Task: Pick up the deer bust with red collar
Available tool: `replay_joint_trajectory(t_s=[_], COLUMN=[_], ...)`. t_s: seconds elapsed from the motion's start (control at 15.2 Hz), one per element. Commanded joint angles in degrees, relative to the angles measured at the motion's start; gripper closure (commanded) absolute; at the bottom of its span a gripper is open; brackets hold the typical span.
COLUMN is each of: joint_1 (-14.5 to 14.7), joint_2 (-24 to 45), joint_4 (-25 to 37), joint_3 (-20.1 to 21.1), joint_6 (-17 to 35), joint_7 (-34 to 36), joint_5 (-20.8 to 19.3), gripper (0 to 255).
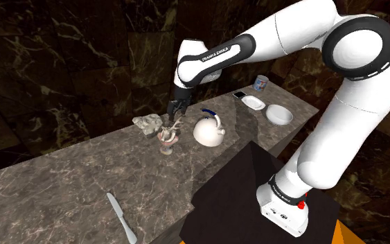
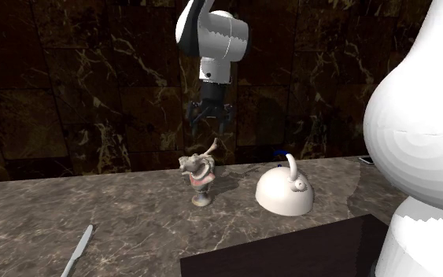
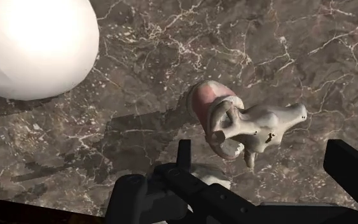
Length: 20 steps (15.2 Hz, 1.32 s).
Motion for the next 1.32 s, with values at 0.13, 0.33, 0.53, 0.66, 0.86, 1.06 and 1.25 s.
replay_joint_trajectory(t_s=[0.13, 0.33, 0.53, 0.66, 0.86, 1.06, 1.25], joint_1=[0.5, 0.9, 1.0, 1.0, 1.1, 1.1, 1.1], joint_2=[8.9, 15.4, 17.1, 18.2, 19.7, 19.7, 19.7], joint_4=[5.7, 10.8, 10.6, 10.6, 10.6, 10.6, 10.6], joint_3=[0.6, 1.0, 1.0, 1.0, 1.0, 1.0, 1.0], joint_6=[2.9, 4.2, 6.0, 7.2, 8.6, 8.6, 8.6], joint_7=[-1.3, -2.0, -2.3, -2.5, -2.7, -2.7, -2.7], joint_5=[0.3, 0.3, 0.3, 0.4, 0.4, 0.4, 0.4], gripper=[0, 0, 0, 0, 0, 255, 255])
